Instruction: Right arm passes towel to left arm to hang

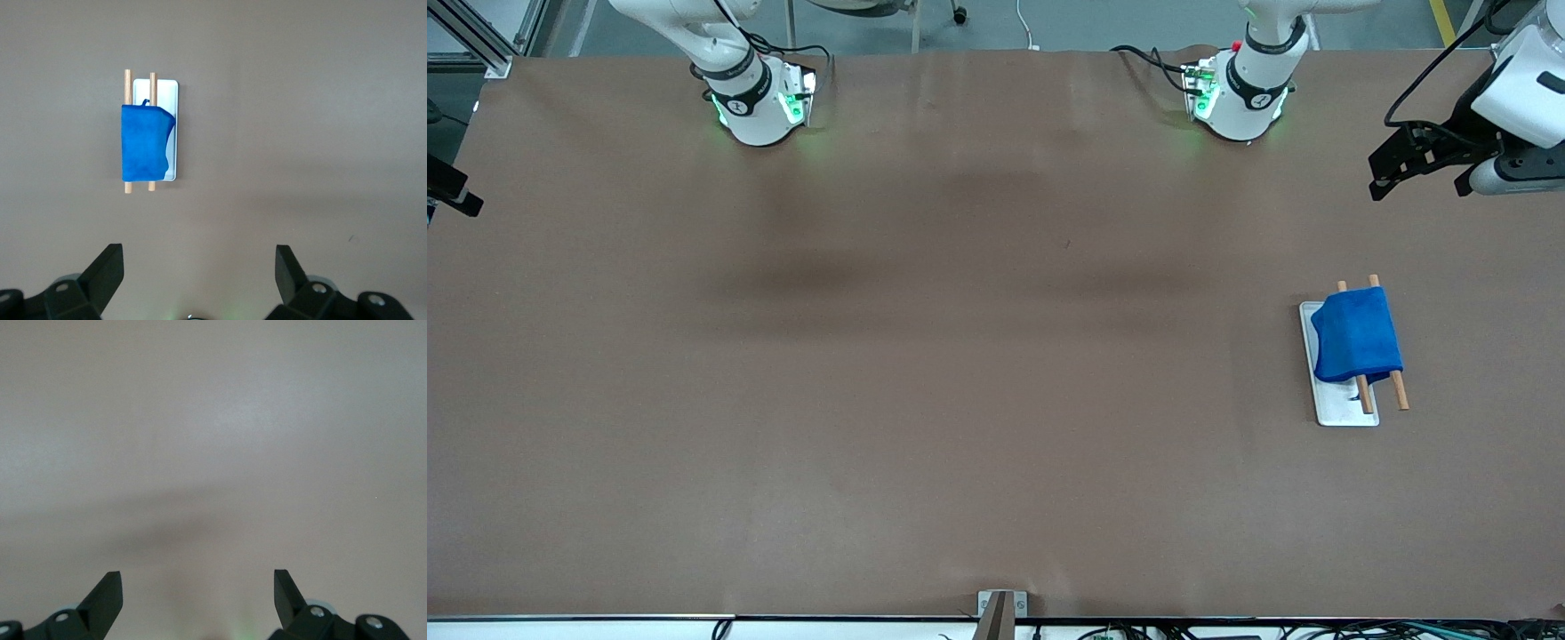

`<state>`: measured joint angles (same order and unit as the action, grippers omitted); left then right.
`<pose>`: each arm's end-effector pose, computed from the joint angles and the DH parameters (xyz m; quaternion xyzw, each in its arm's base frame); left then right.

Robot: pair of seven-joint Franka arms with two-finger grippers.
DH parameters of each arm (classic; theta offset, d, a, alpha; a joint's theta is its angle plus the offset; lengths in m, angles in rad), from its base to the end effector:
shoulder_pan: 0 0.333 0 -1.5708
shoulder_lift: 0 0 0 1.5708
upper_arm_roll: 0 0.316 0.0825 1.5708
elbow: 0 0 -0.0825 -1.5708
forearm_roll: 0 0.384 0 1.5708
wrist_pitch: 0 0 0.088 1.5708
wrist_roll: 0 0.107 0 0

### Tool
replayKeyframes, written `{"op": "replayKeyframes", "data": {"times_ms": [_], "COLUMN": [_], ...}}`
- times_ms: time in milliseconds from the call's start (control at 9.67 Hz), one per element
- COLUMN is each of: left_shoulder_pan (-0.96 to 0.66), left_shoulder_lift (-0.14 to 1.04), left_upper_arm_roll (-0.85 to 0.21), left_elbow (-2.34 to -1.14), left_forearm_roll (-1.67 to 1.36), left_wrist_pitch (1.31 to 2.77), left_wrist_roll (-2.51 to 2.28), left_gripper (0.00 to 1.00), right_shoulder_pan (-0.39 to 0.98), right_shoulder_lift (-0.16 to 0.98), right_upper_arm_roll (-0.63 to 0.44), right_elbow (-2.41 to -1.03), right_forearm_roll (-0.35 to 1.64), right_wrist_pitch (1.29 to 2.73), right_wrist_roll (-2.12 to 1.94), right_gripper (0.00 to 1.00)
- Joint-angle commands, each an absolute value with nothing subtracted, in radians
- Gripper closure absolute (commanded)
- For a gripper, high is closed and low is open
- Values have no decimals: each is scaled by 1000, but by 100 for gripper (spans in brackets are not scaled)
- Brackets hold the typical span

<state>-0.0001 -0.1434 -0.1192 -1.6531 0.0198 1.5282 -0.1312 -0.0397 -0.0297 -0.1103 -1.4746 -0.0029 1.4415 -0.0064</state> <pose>0.5011 -0.0628 0.6575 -0.9998 -0.0070 -0.0110 0.0172 0.5252 -0.0808 0.6740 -0.9974 0.0719 0.0018 0.0003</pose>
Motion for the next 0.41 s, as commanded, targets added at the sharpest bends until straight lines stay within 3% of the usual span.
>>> {"op": "replayKeyframes", "data": {"times_ms": [0,310], "left_shoulder_pan": [9,3], "left_shoulder_lift": [-161,-130], "left_upper_arm_roll": [-120,-120], "left_elbow": [-1704,-1651], "left_forearm_roll": [8,12], "left_wrist_pitch": [1516,1516], "left_wrist_roll": [-92,-87], "left_gripper": [0,0], "right_shoulder_pan": [-46,-46], "right_shoulder_lift": [-41,-41], "right_upper_arm_roll": [-104,-104], "right_elbow": [-1480,-1479], "right_forearm_roll": [-20,-18], "right_wrist_pitch": [1434,1434], "right_wrist_roll": [-5,-6], "right_gripper": [0,0]}}
